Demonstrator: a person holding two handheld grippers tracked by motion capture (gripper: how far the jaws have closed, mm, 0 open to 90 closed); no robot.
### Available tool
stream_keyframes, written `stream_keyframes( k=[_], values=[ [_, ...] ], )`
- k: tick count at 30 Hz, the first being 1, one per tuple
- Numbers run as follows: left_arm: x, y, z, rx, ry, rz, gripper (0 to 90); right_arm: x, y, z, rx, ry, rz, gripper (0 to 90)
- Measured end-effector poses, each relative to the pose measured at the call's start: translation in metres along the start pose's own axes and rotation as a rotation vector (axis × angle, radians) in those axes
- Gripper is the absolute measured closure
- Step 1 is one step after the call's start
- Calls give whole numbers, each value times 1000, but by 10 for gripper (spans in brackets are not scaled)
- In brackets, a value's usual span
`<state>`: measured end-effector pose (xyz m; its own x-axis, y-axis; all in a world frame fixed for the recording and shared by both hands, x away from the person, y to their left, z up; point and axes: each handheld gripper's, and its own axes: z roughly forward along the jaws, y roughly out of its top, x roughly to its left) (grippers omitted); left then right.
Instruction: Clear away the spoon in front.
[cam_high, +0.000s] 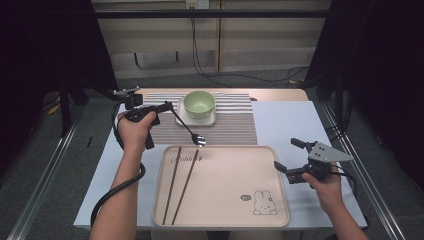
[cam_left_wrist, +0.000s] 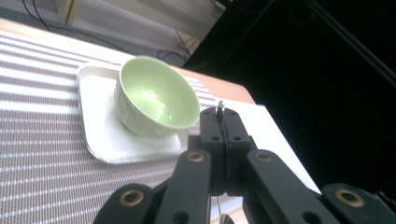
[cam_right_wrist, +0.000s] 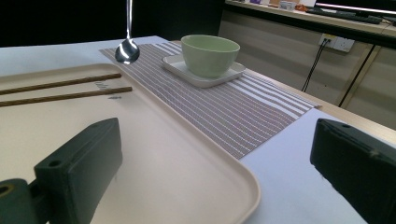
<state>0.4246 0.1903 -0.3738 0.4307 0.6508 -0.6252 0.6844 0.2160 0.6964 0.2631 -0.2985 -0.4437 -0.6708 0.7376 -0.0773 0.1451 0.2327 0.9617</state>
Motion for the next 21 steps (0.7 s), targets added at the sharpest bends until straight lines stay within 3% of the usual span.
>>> stream_keyframes(
  k=[12,17,19,20,21],
  values=[
    [-5,-11,-5,71,-21,30,900,0,0,0,4,12,2,17],
    [-6,-17,-6,107,-12,52,900,0,0,0,4,11,2,18],
    [-7,-21,-5,113,-27,37,900,1,0,0,0,3,2,17],
    [-7,-22,-5,133,-16,59,900,0,0,0,5,8,3,17],
    [-7,-24,-4,148,-22,54,900,0,0,0,4,8,4,17]
  ],
)
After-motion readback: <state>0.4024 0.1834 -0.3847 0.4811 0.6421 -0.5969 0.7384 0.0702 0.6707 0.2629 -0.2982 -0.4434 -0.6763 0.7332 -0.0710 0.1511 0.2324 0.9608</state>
